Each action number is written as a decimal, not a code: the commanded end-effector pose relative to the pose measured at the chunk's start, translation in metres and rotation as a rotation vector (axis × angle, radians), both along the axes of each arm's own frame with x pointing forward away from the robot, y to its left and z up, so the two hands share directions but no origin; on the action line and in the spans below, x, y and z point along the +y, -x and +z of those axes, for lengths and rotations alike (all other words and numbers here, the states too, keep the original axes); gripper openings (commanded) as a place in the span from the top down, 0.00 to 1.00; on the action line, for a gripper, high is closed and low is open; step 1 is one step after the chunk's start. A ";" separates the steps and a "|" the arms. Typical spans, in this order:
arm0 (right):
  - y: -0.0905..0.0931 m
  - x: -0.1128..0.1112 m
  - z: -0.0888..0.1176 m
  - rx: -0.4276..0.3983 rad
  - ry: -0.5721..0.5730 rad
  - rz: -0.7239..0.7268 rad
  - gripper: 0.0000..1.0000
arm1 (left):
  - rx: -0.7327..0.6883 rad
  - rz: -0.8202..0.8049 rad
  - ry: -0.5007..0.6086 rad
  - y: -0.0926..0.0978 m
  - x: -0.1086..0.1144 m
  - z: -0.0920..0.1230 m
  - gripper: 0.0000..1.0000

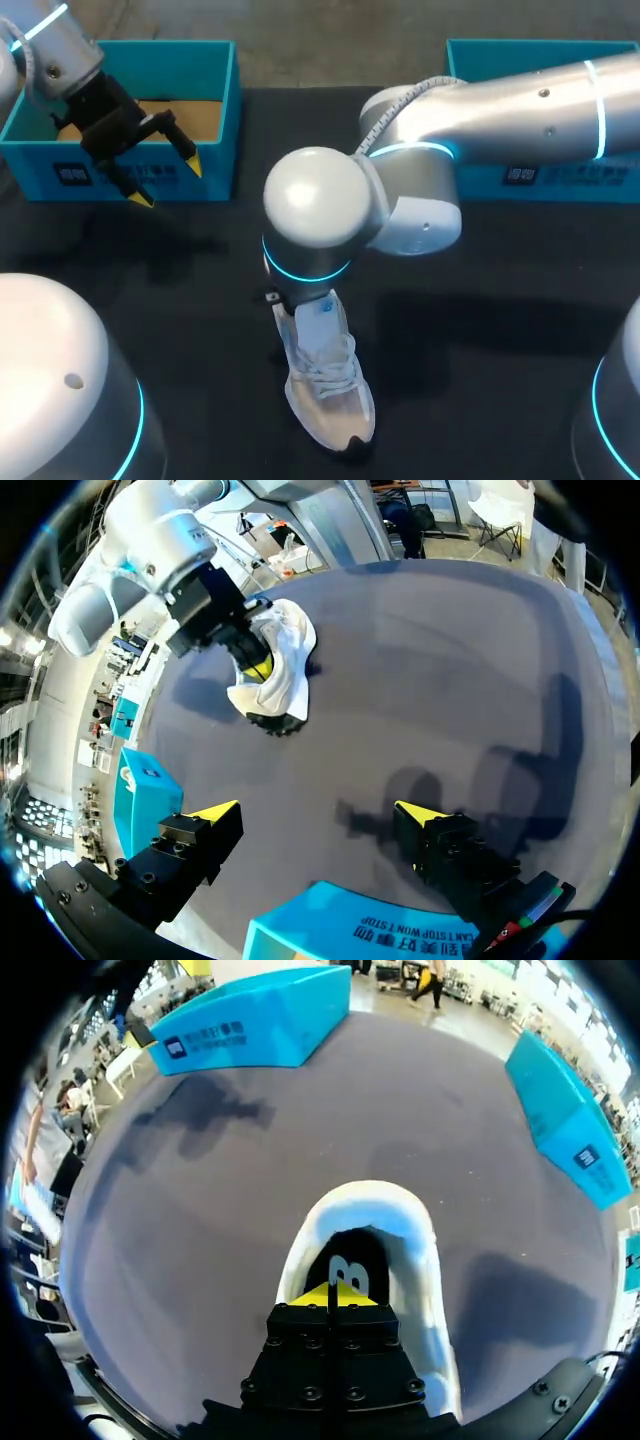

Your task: Take the shoe out of the shoebox, open the shoe tongue, remove and reinsert the insole, then place the shoe into the shoebox

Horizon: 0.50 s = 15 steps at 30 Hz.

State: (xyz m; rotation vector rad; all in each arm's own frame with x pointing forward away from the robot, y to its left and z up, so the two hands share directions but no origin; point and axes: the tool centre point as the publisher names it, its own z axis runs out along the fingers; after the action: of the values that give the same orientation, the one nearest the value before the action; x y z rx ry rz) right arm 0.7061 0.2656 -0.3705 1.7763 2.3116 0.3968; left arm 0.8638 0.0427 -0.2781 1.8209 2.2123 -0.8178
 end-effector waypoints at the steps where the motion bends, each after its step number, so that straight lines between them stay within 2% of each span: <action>1: 0.004 -0.005 0.018 0.002 0.015 0.004 1.00 | -0.002 0.000 -0.002 0.001 0.000 0.000 0.00; 15: -0.002 -0.025 0.011 0.096 -0.003 0.063 1.00 | -0.002 0.000 -0.002 0.001 0.000 0.000 0.00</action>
State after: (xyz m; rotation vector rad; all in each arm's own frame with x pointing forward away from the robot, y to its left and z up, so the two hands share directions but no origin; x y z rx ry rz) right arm 0.7054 0.2503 -0.3581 1.7502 2.4058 0.3007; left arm 0.8637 0.0427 -0.2781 1.8208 2.2123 -0.8180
